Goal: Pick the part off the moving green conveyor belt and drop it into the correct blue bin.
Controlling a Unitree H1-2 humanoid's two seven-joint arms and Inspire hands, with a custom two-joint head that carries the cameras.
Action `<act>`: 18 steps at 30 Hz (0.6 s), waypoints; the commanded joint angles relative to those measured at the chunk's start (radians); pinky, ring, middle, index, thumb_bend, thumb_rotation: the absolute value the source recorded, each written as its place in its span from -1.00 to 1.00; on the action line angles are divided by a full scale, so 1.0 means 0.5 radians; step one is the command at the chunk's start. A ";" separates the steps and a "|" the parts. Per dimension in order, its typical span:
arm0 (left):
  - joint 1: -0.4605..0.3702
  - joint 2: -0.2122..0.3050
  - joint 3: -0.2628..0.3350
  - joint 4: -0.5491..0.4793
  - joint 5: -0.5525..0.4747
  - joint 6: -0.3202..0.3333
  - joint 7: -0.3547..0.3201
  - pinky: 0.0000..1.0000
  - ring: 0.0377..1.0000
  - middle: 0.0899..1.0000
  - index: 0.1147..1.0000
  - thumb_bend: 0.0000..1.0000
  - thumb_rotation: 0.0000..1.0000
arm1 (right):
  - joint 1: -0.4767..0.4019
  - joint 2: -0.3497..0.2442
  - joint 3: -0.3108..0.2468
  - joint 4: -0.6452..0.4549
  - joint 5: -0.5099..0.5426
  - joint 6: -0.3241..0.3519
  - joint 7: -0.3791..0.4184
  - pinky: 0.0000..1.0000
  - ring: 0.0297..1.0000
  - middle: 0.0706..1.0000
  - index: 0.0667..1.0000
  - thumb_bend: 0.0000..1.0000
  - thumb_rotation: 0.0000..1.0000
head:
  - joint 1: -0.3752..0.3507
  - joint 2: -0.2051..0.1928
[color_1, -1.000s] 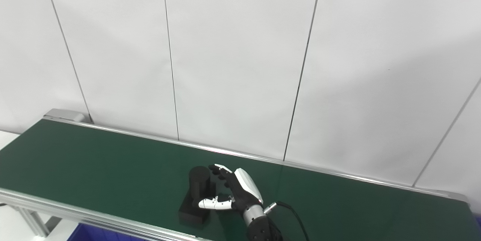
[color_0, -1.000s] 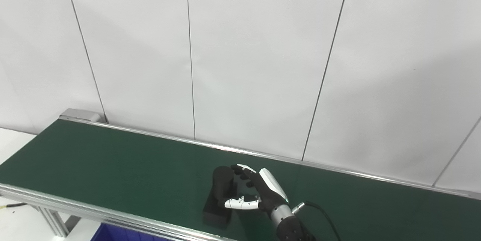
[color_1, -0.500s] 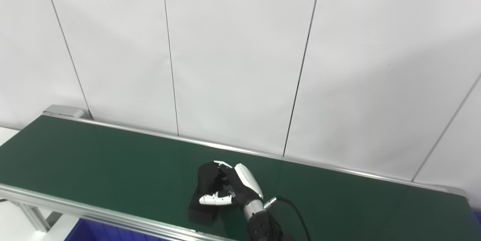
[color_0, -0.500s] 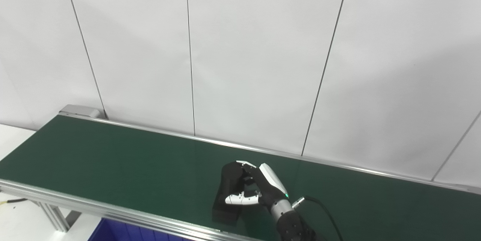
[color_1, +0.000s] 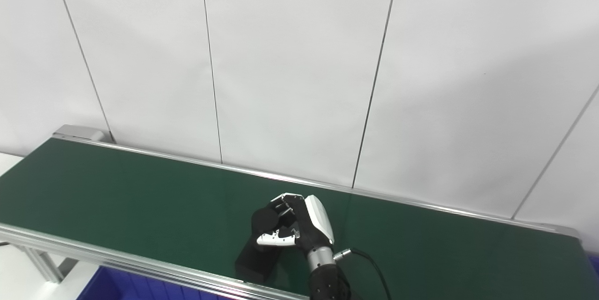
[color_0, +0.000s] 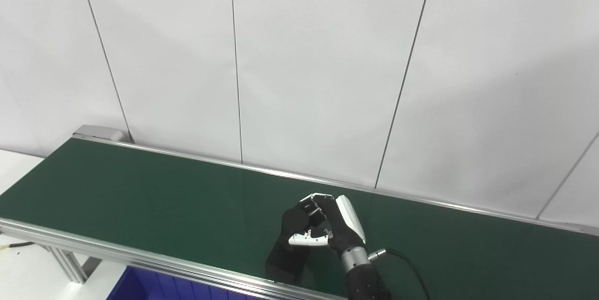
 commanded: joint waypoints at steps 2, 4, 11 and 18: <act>-0.001 0.001 0.000 -0.077 -0.030 -0.013 -0.016 0.61 0.62 0.67 0.63 1.00 -0.63 | -0.121 0.044 -0.016 -0.036 0.016 -0.137 -0.065 -0.13 -0.12 -0.03 -0.14 0.01 -1.00 | -0.004 0.002; 0.001 0.005 0.002 -0.084 -0.028 -0.005 -0.016 0.62 0.62 0.67 0.63 1.00 -0.63 | -0.121 0.046 -0.023 -0.044 0.020 -0.130 -0.061 -0.16 -0.12 -0.03 -0.14 0.00 -1.00 | -0.011 0.004; 0.007 0.016 0.005 -0.103 -0.046 0.016 -0.029 0.63 0.64 0.68 0.64 1.00 -0.64 | -0.115 0.050 -0.048 -0.061 0.029 -0.143 -0.067 -0.16 -0.11 -0.03 -0.14 0.00 -1.00 | -0.022 0.003; -0.002 0.026 0.006 -0.085 -0.054 0.006 -0.029 0.63 0.64 0.69 0.64 1.00 -0.65 | -0.106 0.049 -0.072 -0.091 0.035 -0.155 -0.092 -0.20 -0.12 -0.06 -0.10 0.00 -1.00 | -0.038 -0.007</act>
